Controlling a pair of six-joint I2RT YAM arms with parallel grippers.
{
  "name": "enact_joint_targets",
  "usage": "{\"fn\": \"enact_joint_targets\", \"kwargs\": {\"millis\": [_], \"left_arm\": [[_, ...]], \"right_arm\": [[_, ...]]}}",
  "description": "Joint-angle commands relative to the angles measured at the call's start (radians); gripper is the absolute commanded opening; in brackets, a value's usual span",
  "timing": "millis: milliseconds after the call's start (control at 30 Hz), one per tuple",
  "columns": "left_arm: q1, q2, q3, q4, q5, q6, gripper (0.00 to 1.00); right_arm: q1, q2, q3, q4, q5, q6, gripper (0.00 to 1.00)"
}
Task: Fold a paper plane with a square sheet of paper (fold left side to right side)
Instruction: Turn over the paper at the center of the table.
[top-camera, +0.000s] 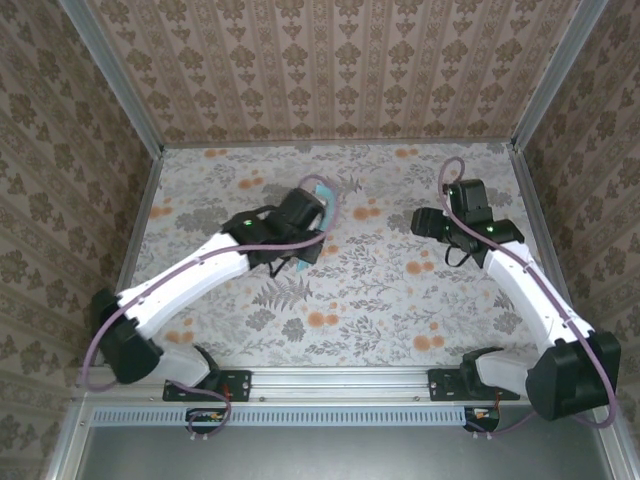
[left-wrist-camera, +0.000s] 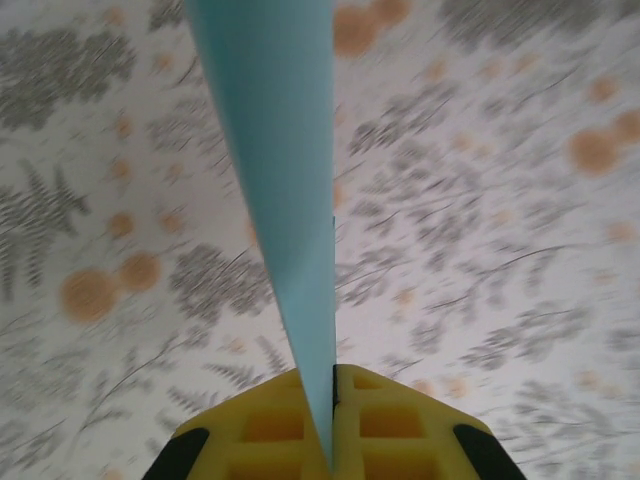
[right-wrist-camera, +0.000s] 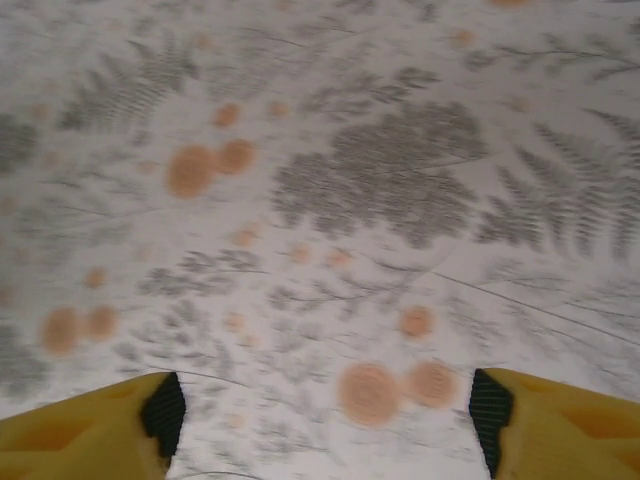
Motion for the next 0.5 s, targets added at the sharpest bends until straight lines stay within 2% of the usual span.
{"fn": "enact_joint_targets", "kwargs": {"millis": [0, 67, 467], "left_arm": [[-0.047, 0.109, 0.078, -0.261, -0.260, -0.087, 0.00], [-0.060, 0.175, 0.114, -0.306, -0.278, -0.134, 0.00], [-0.062, 0.597, 0.365, -0.606, -0.260, -0.360, 0.00]], "right_arm": [[-0.008, -0.065, -0.044, -0.058, 0.176, 0.028, 0.90], [-0.012, -0.092, -0.072, -0.056, 0.203, 0.035, 0.99], [-0.025, -0.182, -0.172, -0.062, 0.194, 0.038, 1.00]]}}
